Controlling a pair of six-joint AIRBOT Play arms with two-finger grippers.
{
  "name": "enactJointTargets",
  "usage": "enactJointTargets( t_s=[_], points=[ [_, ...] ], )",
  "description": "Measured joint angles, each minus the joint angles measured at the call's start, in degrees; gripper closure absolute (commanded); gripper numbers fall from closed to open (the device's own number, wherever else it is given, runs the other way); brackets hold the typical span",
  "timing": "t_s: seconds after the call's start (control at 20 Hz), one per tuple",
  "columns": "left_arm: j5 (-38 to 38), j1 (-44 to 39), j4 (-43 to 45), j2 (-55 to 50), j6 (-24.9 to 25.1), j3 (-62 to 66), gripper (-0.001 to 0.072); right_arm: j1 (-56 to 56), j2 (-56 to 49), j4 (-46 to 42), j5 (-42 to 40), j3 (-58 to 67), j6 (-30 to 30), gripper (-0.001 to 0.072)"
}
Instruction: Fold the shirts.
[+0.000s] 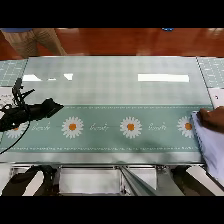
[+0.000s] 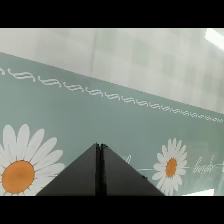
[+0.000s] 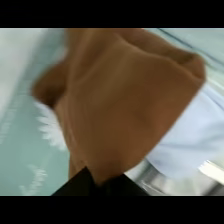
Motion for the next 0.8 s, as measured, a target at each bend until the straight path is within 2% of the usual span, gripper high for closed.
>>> enactJointTargets(
  t_s=[0.05, 0.1, 0.3, 0.35, 0.4, 0.45, 0.6, 0.7, 0.8],
  points=[
    [0.09, 0.00, -0.09, 0.00, 0.00, 0.00, 0.0692, -1.07, 1.42, -2.19, -0.07, -3.13, 0.48, 0.0423],
    [0.24, 0.00, -0.22, 0.00, 0.13, 0.00, 0.0692, -1.86, 2.51, -3.98, -0.07, -5.77, 0.63, 0.0297],
    [0.94, 0.00, -0.44, -0.04, 1.16, 0.00, 0.0692, -2.91, 4.46, -9.70, -0.17, -10.71, 1.44, 0.0298],
    [1.66, 0.00, -0.42, -0.11, 1.33, 0.09, 0.0692, -3.02, 4.68, -9.94, 0.09, -11.19, 1.66, 0.0346],
    [2.14, 0.00, -0.46, -0.26, 1.40, 0.35, 0.0692, -3.08, 4.72, -9.07, 0.59, -11.45, 2.05, 0.0545],
    [2.54, -0.02, -0.44, -0.61, 1.55, 0.98, 0.0692, -3.13, 4.74, -6.84, 0.48, -11.52, 2.69, 0.0683],
    [3.04, -0.57, -0.57, -2.73, 1.77, 5.20, 0.0693, 1.03, 4.79, 6.86, -6.19, -11.56, 3.52, 0.0686],
    [3.10, -2.32, -0.37, -5.57, 2.62, 10.34, 0.0693, 10.99, 4.52, 15.26, -15.65, -11.56, 3.21, 0.0687],
    [2.29, -5.84, 2.49, -10.23, 3.04, 17.42, 0.0693, 26.14, 2.67, 19.93, -25.29, -11.08, 1.51, 0.0687]
  ],
)
